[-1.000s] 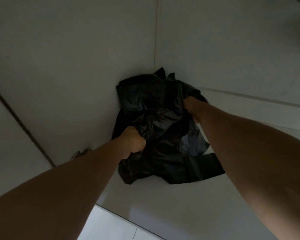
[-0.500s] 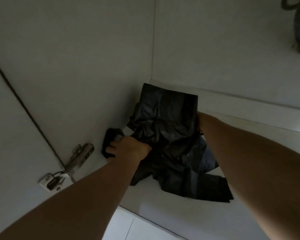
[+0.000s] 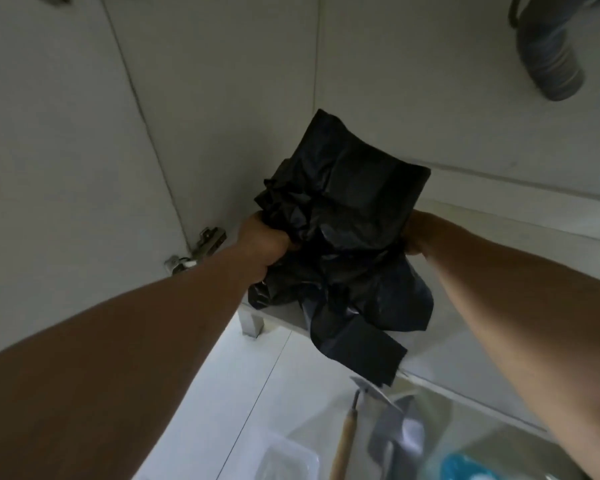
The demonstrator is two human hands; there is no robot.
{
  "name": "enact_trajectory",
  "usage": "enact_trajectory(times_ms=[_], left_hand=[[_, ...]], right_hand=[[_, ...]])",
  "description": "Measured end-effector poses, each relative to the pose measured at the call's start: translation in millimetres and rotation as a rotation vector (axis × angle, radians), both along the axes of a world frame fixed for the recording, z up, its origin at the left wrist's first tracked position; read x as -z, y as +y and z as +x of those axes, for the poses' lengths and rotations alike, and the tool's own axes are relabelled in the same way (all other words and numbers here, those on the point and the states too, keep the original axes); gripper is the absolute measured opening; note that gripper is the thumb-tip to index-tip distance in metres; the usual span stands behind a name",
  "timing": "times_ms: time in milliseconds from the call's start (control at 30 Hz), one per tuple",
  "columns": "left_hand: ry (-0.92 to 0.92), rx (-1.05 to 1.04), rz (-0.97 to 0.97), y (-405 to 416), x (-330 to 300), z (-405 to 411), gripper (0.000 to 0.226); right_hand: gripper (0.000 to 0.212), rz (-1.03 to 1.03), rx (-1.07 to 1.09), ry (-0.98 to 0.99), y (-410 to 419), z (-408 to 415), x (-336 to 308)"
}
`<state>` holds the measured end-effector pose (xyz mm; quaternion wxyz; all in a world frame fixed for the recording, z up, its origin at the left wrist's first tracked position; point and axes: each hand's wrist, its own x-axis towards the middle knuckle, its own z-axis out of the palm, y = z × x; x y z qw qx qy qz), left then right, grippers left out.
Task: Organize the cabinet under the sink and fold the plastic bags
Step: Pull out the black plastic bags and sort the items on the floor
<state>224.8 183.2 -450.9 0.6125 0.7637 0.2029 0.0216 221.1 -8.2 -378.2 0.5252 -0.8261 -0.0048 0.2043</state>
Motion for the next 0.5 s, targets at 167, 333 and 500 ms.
enact_trajectory(times_ms=[167,333,500], left_hand=[[-0.02,0.004,0.079,8.5,-44.1,-85.9,0.046],[0.009,-0.063,0.137,30.8,-74.6,-188.7,0.038],[0.038,-0.076,0.248,64.1,-82.6,-282.8,0.028]], right_hand=[[0.043,0.092,-0.112,-0.062,-0.3,-85.5,-36.4],[0.042,0.067,-0.172,-0.108,10.6,-171.2,-46.8],[0.04,0.071,-0.161,-0.071,41.3,-248.7,-30.1]])
